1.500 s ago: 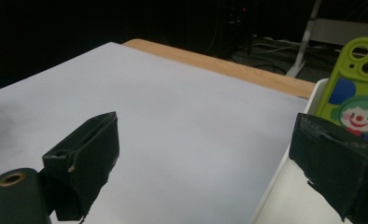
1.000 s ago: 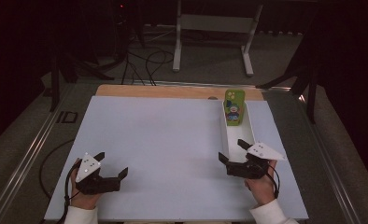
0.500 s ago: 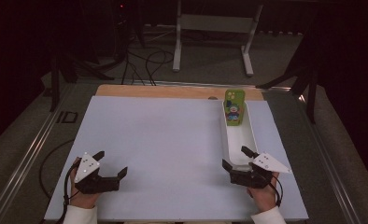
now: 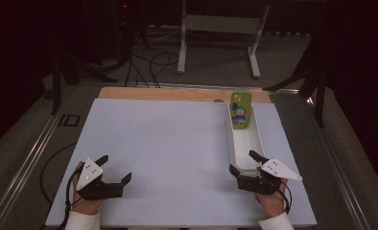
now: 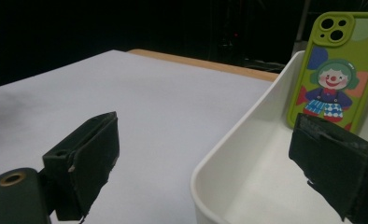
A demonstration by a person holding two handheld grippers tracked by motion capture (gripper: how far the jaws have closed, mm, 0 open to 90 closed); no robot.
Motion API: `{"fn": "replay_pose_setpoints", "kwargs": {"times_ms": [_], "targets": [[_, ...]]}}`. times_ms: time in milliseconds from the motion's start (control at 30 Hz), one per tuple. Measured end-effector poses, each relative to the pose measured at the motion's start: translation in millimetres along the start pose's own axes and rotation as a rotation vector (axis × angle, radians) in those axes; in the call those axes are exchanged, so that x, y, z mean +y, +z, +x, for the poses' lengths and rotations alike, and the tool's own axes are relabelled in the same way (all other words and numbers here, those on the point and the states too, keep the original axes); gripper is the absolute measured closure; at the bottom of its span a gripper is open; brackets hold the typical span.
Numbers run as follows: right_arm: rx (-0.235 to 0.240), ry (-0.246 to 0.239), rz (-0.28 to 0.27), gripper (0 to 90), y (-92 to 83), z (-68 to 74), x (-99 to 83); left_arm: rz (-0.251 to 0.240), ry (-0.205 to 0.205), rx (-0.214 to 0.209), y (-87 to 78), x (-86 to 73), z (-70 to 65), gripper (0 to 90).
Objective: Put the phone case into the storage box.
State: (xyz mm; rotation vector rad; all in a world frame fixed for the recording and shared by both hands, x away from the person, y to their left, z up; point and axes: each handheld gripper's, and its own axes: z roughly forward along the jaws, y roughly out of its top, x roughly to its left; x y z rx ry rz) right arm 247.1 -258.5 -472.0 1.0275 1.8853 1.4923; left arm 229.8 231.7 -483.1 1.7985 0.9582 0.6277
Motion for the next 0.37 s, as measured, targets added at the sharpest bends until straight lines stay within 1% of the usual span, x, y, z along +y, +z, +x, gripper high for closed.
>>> {"fn": "replay_pose_setpoints", "kwargs": {"times_ms": [100, 367], "targets": [[0.0, 0.002, 0.005, 8.5, 0.6, -1.6, -0.8, 0.005, 0.014, -0.008, 1.2, -0.5, -3.0, 0.0], [0.004, 0.016, 0.013, 8.5, 0.2, -4.4, -1.4, 0.001, 0.019, -0.021, 2.8, 0.7, -7.3, 0.0]]}}
